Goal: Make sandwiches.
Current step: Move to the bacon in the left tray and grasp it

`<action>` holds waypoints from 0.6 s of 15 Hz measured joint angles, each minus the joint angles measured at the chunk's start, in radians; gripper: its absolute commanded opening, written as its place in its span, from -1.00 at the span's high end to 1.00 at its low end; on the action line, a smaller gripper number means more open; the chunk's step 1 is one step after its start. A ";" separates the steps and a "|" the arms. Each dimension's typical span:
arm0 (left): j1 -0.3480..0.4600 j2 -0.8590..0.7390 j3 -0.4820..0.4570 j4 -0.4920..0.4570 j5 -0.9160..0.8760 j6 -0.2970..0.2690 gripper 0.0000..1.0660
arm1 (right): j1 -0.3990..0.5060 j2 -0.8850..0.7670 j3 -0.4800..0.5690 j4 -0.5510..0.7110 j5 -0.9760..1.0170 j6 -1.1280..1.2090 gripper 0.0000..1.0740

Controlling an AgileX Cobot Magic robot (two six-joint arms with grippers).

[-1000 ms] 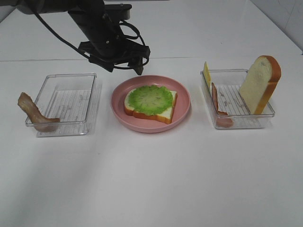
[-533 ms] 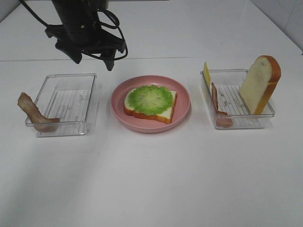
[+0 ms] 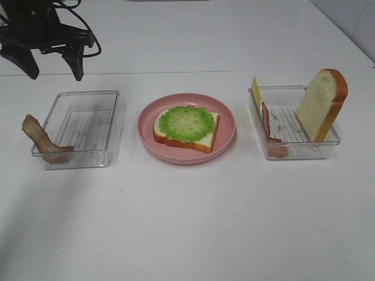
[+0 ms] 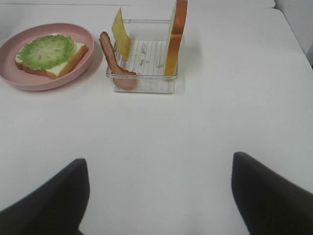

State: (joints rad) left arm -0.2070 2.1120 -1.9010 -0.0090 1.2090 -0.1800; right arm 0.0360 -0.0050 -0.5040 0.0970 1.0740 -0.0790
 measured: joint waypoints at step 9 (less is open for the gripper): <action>0.127 -0.207 0.240 0.009 0.006 0.065 -0.43 | 0.000 0.000 0.000 0.000 0.000 0.000 -0.42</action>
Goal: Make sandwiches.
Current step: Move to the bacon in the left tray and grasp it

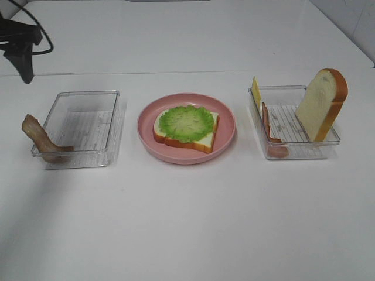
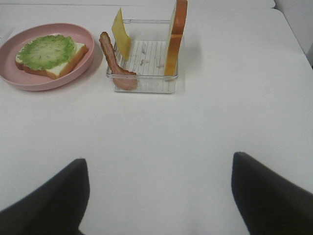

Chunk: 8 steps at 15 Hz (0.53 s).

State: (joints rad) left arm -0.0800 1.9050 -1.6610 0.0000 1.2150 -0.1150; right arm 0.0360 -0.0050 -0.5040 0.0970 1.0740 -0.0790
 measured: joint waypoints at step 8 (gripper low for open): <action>0.069 0.009 0.105 -0.143 -0.055 0.032 -0.42 | 0.000 0.000 0.000 0.000 0.000 0.000 -0.42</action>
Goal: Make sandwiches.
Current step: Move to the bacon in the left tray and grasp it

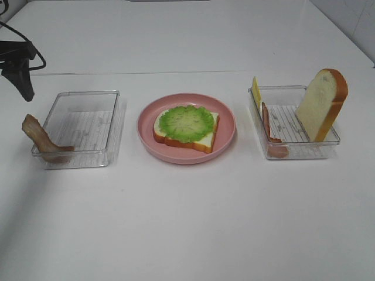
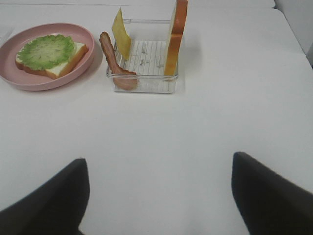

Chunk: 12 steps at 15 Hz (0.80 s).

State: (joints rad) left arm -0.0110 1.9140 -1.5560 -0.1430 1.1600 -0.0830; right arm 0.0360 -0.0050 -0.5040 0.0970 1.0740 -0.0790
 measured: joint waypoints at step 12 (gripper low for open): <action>-0.025 0.153 0.000 -0.005 -0.048 0.017 -0.17 | 0.000 0.000 0.000 0.000 0.000 0.000 -0.42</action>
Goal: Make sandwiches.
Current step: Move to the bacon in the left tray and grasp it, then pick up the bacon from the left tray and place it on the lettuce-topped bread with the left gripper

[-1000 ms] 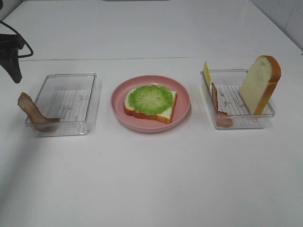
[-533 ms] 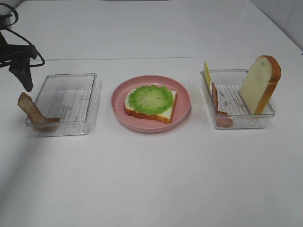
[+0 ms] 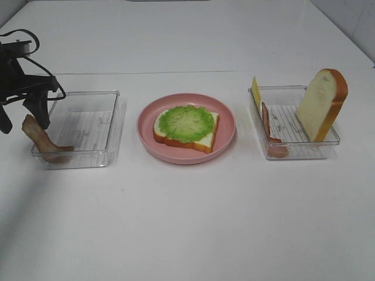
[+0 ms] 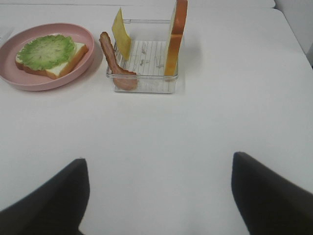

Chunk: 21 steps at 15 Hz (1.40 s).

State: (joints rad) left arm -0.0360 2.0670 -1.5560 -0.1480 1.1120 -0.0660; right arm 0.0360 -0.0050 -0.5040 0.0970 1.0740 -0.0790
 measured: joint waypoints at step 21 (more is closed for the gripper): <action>0.000 0.001 -0.006 -0.027 -0.045 0.003 1.00 | 0.000 0.000 0.000 0.000 0.000 0.000 -0.42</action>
State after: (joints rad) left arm -0.0360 2.0680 -1.5620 -0.1750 1.0670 -0.0630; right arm 0.0360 -0.0050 -0.5040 0.0970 1.0740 -0.0790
